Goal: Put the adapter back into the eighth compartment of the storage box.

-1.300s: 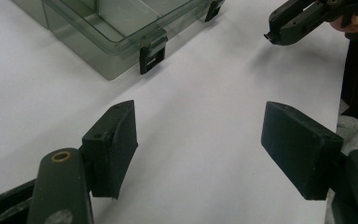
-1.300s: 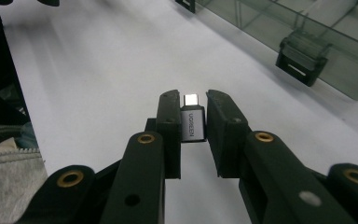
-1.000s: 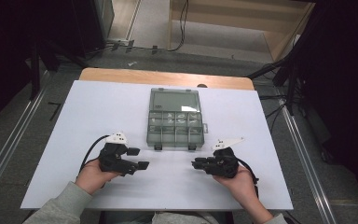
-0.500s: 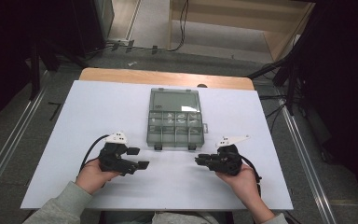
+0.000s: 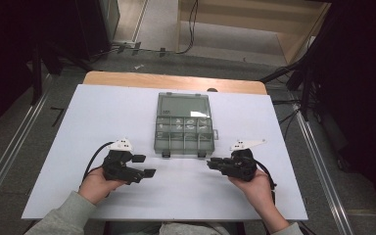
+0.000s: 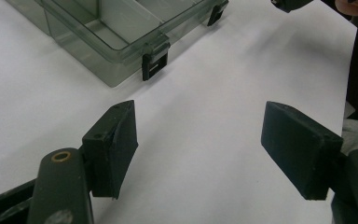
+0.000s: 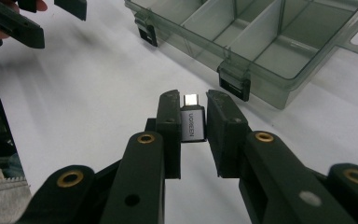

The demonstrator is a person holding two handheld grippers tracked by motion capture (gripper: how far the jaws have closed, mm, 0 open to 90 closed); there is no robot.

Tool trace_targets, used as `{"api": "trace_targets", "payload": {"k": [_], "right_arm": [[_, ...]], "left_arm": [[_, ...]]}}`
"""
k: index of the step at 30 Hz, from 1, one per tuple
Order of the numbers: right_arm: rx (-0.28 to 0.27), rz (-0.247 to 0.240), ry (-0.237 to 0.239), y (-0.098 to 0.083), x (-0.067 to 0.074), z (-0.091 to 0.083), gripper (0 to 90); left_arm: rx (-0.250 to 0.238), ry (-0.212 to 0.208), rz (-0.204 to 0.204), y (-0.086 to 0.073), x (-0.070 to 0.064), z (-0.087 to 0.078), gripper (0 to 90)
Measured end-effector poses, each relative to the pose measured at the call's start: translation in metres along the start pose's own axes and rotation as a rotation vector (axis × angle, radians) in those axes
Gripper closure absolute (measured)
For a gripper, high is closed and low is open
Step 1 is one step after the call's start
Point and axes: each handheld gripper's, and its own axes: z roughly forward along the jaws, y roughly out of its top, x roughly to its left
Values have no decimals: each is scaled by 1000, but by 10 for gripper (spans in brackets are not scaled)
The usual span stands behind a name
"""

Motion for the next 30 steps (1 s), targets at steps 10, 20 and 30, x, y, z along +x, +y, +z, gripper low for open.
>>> {"api": "trace_targets", "payload": {"k": [10,20,30], "right_arm": [[-30,-5,-12,5,-2,-2,735],[-45,-1,-20,11,-9,-1,735],[-71,13,-33,17,-15,-2,734]], "left_arm": [[-1,10,-8,-4,1,-3,271],[-9,26,-22,-8,1,-7,271],[-11,37,-28,-11,1,-9,271]]}}
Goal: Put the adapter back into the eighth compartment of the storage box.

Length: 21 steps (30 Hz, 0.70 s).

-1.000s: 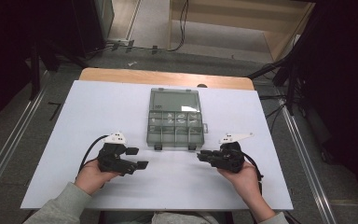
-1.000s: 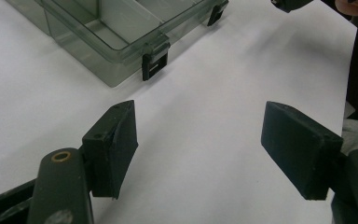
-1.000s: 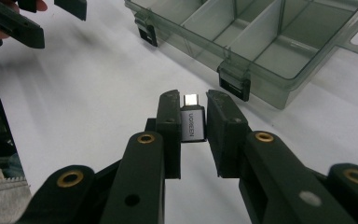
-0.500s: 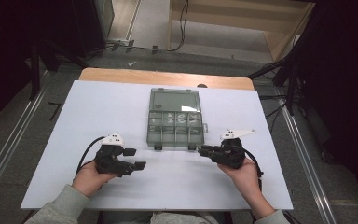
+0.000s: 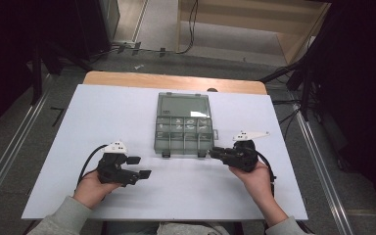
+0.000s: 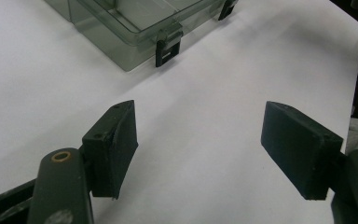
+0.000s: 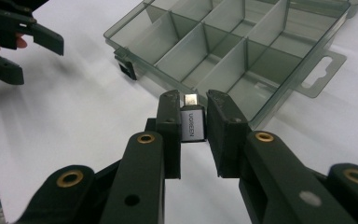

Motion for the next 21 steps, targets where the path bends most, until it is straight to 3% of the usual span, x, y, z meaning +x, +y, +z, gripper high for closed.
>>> {"api": "trace_targets", "payload": {"k": [21], "right_arm": [[-25,14,-30,11,-10,11,734]], "left_arm": [[-11,21,-13,-3,4,-5,271]]}}
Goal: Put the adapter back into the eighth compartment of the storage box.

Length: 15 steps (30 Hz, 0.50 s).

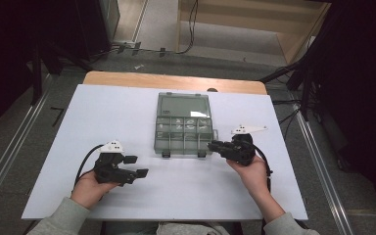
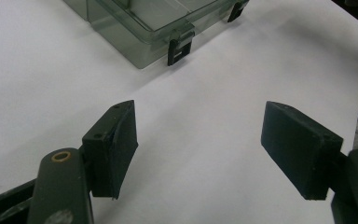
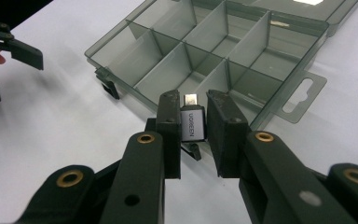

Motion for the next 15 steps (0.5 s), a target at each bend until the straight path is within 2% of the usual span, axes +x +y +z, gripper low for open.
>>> {"api": "trace_targets", "payload": {"k": [15], "right_arm": [[-8,24,-27,10,-9,12,734]], "left_arm": [[3,6,-1,-1,0,0,271]]}}
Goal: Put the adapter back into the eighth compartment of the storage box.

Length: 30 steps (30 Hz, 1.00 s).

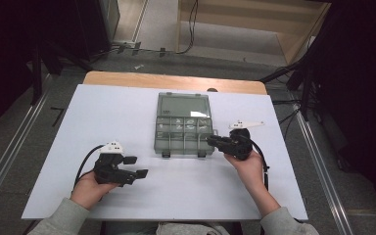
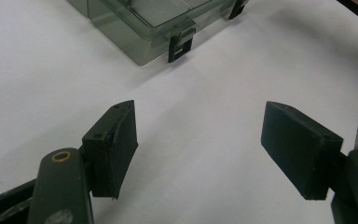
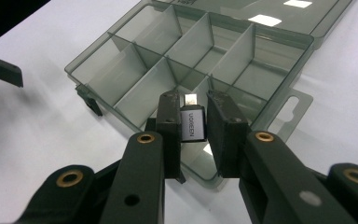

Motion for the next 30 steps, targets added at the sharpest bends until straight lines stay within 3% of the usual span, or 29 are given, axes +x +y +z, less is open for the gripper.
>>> {"api": "trace_targets", "payload": {"k": [16,30], "right_arm": [[-4,18,-28,5,-6,13,733],[22,15,-41,8,-2,26,733]], "left_arm": [[6,-15,10,4,1,4,271],[4,-23,14,7,1,7,271]]}}
